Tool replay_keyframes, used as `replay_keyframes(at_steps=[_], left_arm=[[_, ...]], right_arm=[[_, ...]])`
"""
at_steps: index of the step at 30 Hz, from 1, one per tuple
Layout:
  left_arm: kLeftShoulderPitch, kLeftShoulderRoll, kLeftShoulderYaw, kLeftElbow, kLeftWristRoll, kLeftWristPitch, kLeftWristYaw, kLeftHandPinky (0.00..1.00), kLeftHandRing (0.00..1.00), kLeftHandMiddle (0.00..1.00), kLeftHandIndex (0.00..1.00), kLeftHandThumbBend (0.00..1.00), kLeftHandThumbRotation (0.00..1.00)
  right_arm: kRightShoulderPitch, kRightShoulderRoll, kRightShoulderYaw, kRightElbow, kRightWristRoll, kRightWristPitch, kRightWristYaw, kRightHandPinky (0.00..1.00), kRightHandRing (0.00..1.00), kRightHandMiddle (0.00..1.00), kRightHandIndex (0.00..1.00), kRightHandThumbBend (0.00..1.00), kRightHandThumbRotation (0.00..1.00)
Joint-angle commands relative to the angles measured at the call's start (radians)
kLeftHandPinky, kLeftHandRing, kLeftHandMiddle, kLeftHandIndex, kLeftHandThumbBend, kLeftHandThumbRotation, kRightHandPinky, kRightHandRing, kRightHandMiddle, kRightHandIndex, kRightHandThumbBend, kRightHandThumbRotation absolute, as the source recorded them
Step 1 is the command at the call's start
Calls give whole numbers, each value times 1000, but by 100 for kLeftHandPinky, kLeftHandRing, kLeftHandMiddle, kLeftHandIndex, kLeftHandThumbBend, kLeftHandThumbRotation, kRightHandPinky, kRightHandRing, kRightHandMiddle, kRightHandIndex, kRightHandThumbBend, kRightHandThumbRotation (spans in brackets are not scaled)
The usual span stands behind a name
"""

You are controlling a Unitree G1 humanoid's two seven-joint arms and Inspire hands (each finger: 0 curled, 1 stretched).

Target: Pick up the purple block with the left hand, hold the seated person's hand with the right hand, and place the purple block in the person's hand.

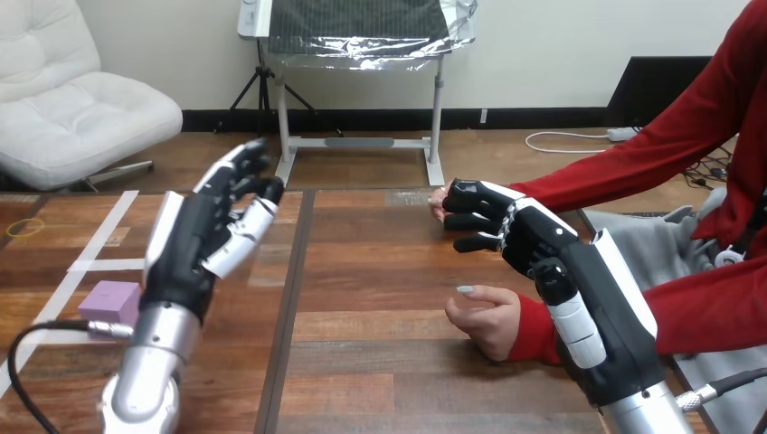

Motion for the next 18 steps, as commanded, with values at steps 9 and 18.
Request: replay_keyframes(at_steps=[9,18], left_arm=[[-265,87,12,280,33,-57,37,86,90,91,90,44,55],[-342,117,3,405,57,-56,57,89,92,93,91,48,51]], right_arm=[[-35,-8,-11,-21,7,-13,-6,71,77,80,80,82,100],[-35,-9,-13,-21,-2,-14,-10,71,78,80,80,82,100]])
